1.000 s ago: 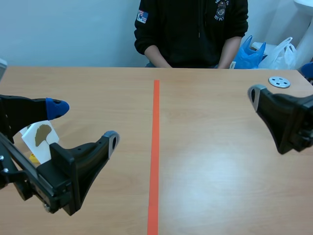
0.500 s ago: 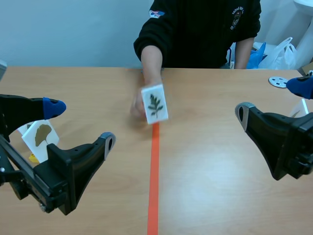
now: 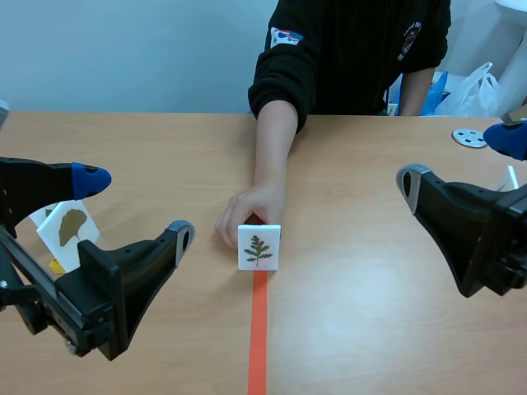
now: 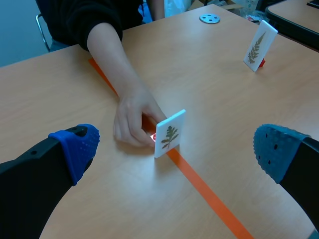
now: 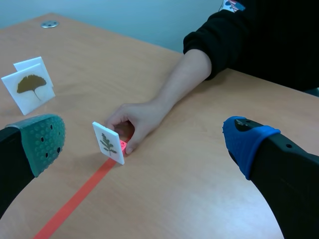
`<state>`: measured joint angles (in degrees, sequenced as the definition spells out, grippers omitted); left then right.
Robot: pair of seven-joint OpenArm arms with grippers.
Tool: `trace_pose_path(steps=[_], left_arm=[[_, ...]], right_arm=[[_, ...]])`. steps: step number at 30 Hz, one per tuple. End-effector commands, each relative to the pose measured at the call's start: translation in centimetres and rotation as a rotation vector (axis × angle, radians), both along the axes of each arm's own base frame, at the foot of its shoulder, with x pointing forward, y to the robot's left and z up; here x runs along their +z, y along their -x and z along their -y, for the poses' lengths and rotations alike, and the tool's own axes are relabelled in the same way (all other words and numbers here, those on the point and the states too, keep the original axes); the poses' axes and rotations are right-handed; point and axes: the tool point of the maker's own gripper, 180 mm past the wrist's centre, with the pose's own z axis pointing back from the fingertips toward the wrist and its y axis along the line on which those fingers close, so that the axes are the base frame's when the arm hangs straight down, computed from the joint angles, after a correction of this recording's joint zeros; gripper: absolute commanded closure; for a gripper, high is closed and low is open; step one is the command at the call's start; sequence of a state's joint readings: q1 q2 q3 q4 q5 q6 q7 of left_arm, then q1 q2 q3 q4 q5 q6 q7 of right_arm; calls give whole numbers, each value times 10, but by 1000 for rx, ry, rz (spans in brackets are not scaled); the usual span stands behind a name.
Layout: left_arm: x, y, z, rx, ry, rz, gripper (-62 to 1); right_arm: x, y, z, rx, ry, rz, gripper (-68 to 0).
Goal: Sort the leaf by its shape. The table is split by an orange tape line. A compound leaf with several leaflets goes to the left side, a simple leaf with one blade goes to the right side. Return to the home posture when a red brick is placed on the table.
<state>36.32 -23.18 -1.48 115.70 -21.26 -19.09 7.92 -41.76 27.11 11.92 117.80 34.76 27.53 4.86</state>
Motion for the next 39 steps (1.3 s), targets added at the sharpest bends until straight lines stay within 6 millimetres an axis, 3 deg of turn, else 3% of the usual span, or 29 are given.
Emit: trace_pose_path(steps=[1, 9, 19, 30, 39], left_arm=[[5, -1, 0, 7, 22, 16, -623], [5, -1, 0, 8, 23, 16, -623], [5, -1, 0, 8, 22, 16, -623], [5, -1, 0, 8, 22, 16, -623], [5, -1, 0, 8, 22, 16, -623]], right_arm=[[5, -2, -2, 8, -1, 15, -679], [-13, -11, 6, -8, 34, -15, -679], [-74, -37, 2, 5, 21, -94, -679], [-135, -64, -34, 113, 129, -116, -679], [-157, -92, -82, 152, 120, -109, -679]])
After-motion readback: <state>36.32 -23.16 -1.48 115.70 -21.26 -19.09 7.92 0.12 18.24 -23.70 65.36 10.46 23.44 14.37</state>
